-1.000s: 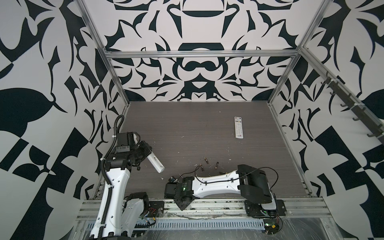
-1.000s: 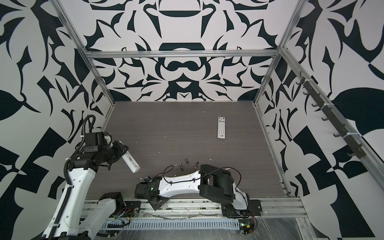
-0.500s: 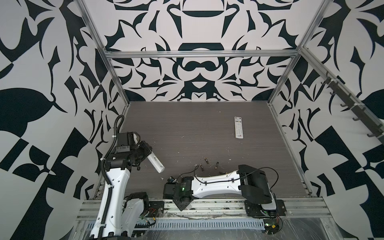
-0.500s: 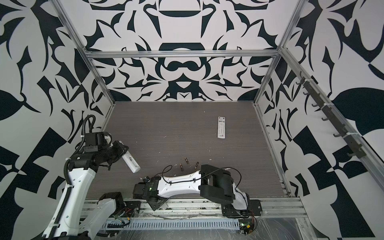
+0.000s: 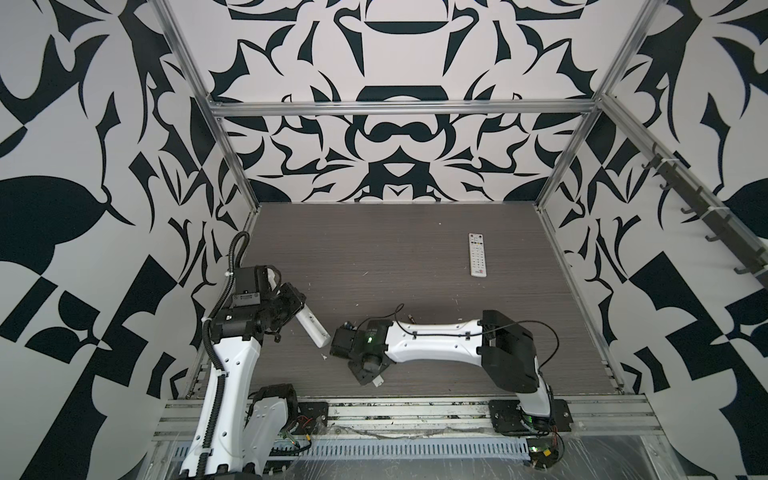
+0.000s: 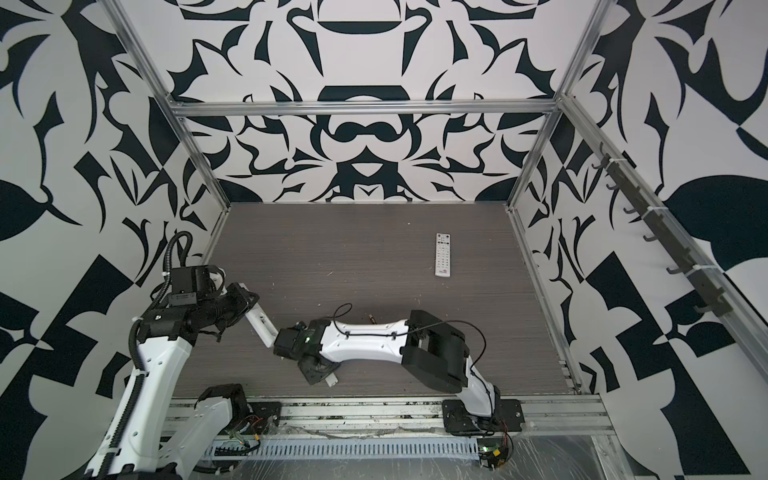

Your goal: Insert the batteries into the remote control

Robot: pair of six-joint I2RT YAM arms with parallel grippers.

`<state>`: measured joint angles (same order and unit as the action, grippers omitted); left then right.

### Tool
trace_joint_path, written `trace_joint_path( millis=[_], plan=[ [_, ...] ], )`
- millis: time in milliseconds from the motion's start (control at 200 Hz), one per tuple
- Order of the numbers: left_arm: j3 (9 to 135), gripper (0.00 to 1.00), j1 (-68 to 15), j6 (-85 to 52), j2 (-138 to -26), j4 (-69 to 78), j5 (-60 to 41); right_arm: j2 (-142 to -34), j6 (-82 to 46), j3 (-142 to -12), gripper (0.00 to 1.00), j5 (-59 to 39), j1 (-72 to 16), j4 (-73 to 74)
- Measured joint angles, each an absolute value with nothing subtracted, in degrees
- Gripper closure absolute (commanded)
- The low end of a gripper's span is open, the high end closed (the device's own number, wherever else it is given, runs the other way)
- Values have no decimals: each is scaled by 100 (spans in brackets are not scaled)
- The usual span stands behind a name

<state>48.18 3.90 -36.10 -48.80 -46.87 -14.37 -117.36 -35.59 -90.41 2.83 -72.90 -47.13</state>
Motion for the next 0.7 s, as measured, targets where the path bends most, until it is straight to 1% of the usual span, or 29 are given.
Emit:
trace_joint_path(
  millis=[195,345,455,560,700],
  plan=[
    [4757,100,390,-3474,-4807,-4421,-1957,-11887,-2952,-9682,77,202,-6270,-4724],
    [4410,100,390,-3481,-4543,-3992,-2506,-12488,-2427,-10473,77,102,-5601,-4737],
    [4119,100,390,-3653,-4344,-3640,-2757,-12954,-2121,-10822,76,16,-5275,-4737],
    [3990,100,390,-3828,-4219,-3476,-2801,-13244,-1848,-10956,72,-67,-5083,-4779],
    [4001,100,390,-4014,-4340,-3238,-2814,-13225,-1592,-10989,65,-172,-5006,-4895]
  ],
)
